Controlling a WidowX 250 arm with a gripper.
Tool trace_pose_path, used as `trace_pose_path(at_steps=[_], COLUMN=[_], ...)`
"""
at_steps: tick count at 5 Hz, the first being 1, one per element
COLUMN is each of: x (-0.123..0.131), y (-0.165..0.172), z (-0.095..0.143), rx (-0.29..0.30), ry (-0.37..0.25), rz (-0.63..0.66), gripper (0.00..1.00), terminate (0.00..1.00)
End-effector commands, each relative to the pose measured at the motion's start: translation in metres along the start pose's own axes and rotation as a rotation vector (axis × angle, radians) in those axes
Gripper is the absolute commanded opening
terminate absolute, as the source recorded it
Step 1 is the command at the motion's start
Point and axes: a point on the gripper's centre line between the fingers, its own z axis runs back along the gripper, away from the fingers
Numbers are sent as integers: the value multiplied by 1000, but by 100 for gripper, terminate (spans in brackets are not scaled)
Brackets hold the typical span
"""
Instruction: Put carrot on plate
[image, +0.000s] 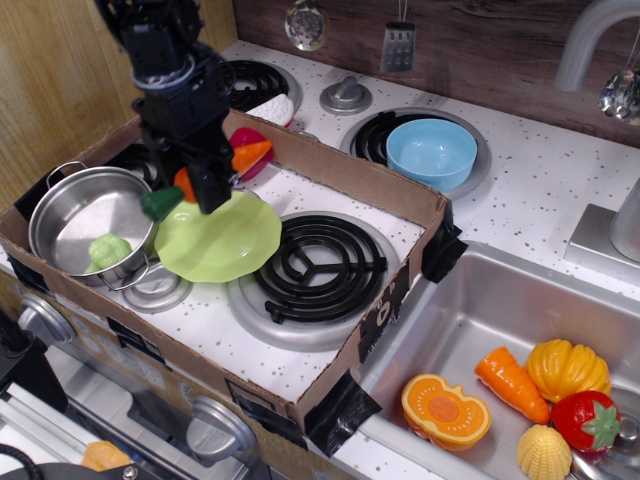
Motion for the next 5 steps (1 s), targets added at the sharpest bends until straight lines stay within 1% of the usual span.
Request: trace_pose_path(at_steps=[1,2,4,5], x=[-7,-6,4,10], y=[-8,-6,-4,-3], z=[12,12,24,44], rx=[24,29,57,134], ry=[-45,-57,-35,-13], rz=[39,-12,-59,-99], gripper=[0,100,100,100], terminate=[0,0,0,0])
